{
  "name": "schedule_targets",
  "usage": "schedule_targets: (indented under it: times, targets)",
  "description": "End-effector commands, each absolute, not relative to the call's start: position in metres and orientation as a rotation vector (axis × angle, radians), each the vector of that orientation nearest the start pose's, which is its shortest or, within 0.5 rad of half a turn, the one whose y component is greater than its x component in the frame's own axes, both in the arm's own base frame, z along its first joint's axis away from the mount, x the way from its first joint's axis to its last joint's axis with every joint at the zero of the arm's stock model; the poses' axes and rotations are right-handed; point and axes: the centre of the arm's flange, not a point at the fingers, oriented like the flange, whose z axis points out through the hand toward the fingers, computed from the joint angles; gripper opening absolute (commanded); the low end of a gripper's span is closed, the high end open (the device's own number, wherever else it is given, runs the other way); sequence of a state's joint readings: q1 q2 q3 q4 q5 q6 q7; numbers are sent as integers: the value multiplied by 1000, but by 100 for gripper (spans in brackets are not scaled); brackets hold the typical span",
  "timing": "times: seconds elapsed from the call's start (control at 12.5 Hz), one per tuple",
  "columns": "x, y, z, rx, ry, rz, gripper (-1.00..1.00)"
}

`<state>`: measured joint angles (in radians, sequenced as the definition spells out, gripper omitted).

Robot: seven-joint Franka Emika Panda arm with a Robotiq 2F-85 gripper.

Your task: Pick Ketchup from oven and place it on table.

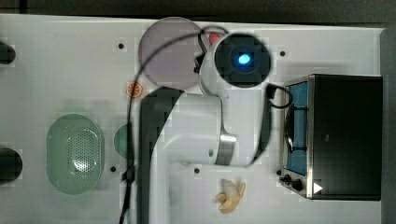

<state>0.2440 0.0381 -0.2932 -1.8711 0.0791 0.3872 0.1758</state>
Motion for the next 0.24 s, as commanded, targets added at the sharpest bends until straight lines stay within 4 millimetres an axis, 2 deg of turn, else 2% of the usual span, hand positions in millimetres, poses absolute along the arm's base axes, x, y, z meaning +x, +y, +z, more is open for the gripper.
schedule_targets:
  times: [0.08, 0.24]
  targets:
    - [571, -14, 547, -2682, 1547, 52, 100]
    - [562, -17, 578, -2730, 1564, 111, 100]
